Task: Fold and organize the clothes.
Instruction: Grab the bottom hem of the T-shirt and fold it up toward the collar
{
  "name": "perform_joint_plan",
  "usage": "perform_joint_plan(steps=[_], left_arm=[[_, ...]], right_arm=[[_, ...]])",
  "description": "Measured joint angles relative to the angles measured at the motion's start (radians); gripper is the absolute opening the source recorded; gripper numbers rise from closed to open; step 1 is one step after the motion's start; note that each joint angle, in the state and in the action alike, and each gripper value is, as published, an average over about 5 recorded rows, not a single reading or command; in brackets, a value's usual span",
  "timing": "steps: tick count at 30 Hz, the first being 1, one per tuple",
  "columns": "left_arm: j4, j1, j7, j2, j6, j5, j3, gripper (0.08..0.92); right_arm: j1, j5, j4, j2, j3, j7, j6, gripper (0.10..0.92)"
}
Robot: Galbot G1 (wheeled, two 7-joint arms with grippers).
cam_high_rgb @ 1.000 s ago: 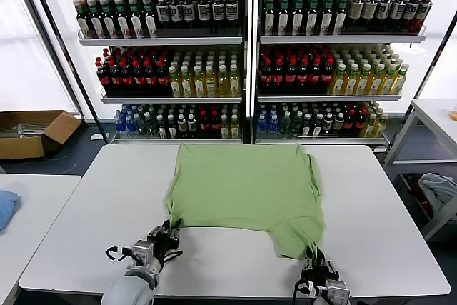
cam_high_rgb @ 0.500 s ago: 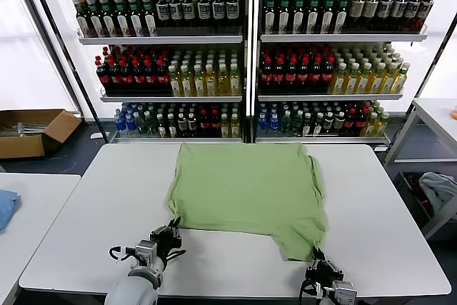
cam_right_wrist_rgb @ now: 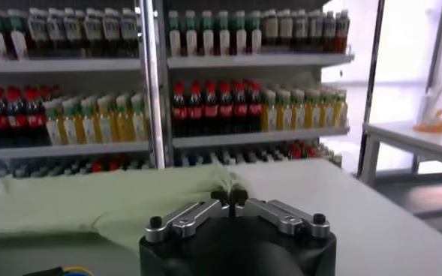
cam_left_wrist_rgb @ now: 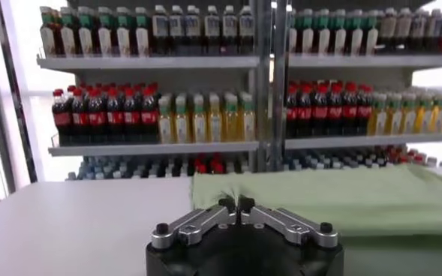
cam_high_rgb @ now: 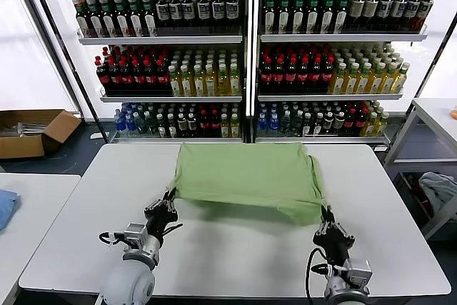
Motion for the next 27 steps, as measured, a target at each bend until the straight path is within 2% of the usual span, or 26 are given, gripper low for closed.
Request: perform_joint_plan(steps=[9,27], left_arm=[[0.118,-0.107,-0.006,-0.008,-0.018,-0.040,0.027,0.084],[0.432,-0.346,-0.012,-0.042,-0.025,-0.047,0.085,0.084]], right_arm=[[0.163,0.012,-0.155,-0.038,-0.022,-0.018,0.008,0.119],[0.468,0.036,-0.526,-0.027,-0.089,-0.050,-0.012,0.119]])
